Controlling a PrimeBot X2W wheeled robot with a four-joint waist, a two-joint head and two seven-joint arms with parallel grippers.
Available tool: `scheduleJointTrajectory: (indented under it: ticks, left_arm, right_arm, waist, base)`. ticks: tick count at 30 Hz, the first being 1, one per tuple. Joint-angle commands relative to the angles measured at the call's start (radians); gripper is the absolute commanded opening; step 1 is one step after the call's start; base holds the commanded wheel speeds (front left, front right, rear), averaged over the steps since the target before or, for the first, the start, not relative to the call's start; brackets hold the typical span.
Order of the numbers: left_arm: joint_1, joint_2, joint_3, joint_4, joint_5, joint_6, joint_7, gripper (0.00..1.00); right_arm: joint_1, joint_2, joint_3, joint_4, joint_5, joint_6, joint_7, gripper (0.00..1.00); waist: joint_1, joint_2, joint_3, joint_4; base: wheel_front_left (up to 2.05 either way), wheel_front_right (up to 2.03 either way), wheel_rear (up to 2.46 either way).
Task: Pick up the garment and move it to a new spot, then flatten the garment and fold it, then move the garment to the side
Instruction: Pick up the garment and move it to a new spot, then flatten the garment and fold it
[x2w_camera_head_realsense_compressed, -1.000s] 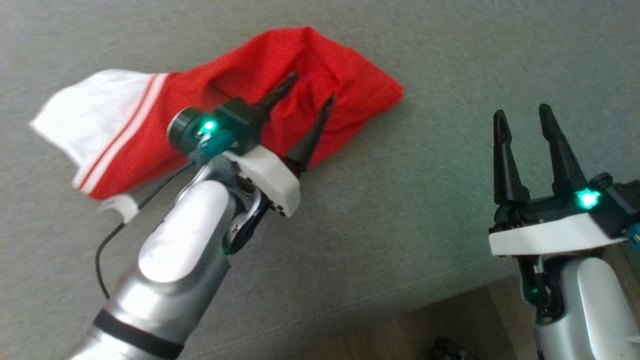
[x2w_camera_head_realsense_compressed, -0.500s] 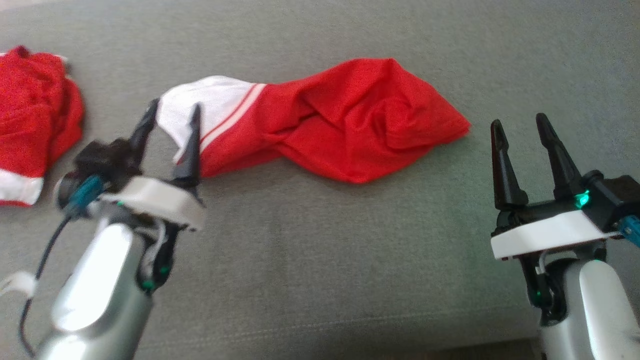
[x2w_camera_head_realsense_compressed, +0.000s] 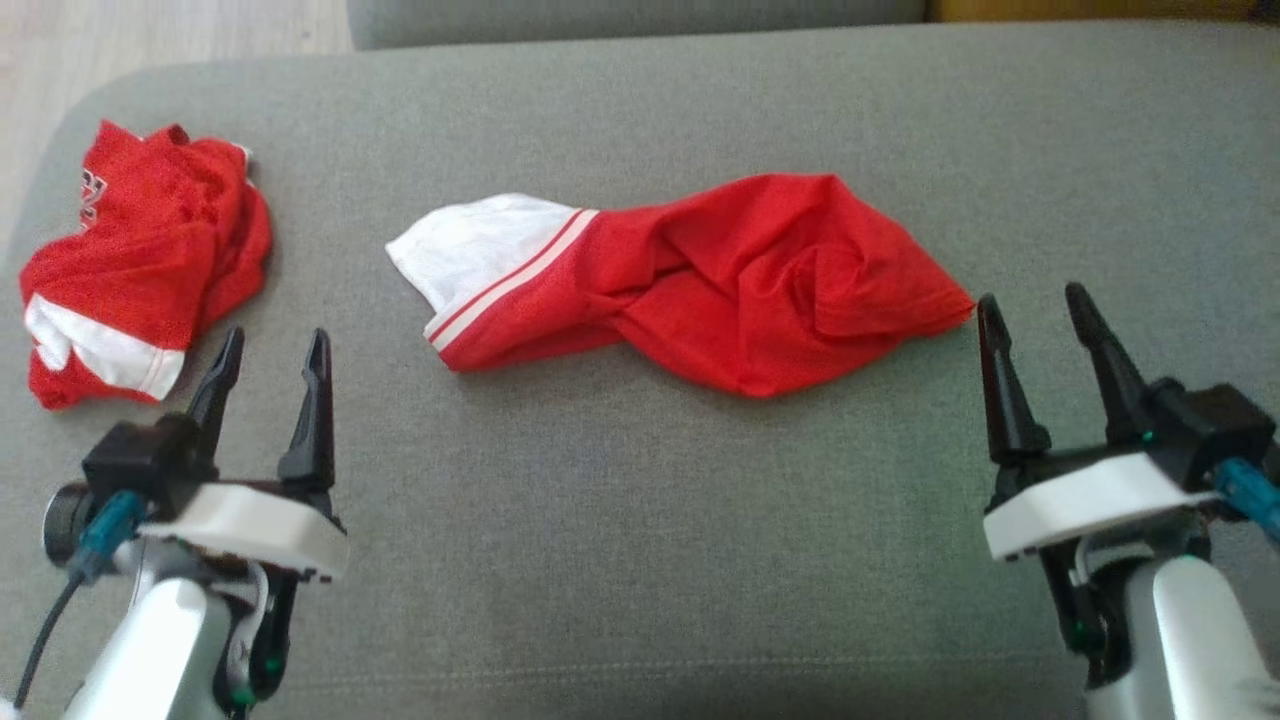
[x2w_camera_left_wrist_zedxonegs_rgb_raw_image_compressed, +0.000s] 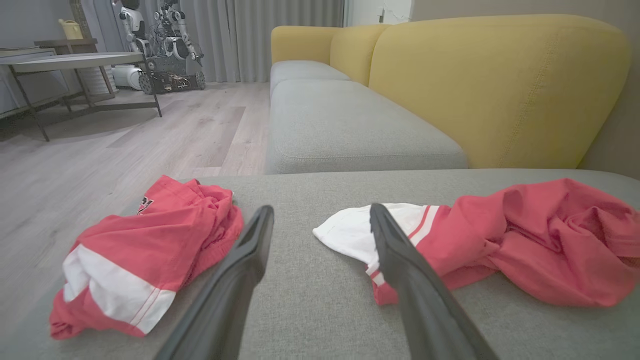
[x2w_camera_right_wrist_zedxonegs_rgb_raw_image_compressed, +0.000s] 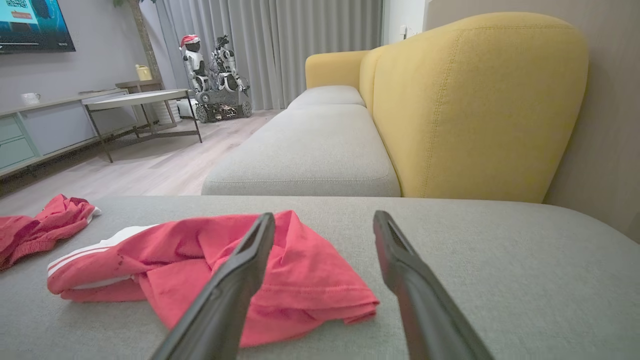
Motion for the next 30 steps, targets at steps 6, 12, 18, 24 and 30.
scheduleJointTrajectory:
  ticks: [6,12,18,24,30]
  left_arm:
    - [0.047,0.046,0.027,-0.074,0.016,0.029,0.009,1.0]
    - [0.096,0.046,0.005,-0.102,0.019,0.043,0.032,1.0]
    - [0.12,0.049,-0.004,-0.122,0.022,0.057,0.044,1.0]
    - [0.131,0.053,-0.004,-0.139,0.022,0.069,0.052,1.0]
    - [0.131,0.055,-0.003,-0.147,0.018,0.076,0.054,1.0]
  right_arm:
    - [0.044,-0.004,0.02,-0.023,-0.019,-0.001,0.021,1.0]
    - [0.084,-0.004,0.018,-0.037,-0.01,-0.001,0.034,1.0]
    - [0.107,-0.004,0.006,-0.047,0.004,-0.001,0.04,1.0]
    - [0.114,-0.004,-0.004,-0.055,0.014,-0.001,0.041,1.0]
    - [0.111,-0.004,-0.005,-0.057,0.022,-0.001,0.039,1.0]
  waist:
    - [0.0001,0.0,-0.07,-0.003]
    - [0.0001,0.0,-0.114,-0.003]
    - [0.0001,0.0,-0.132,-0.002]
    - [0.0001,0.0,-0.135,-0.002]
    - [0.0001,0.0,-0.132,-0.003]
  base:
    - [0.0,0.0,0.0]
    - [0.0,0.0,0.0]
    - [0.0,0.0,0.0]
    - [0.0,0.0,0.0]
    - [0.0,0.0,0.0]
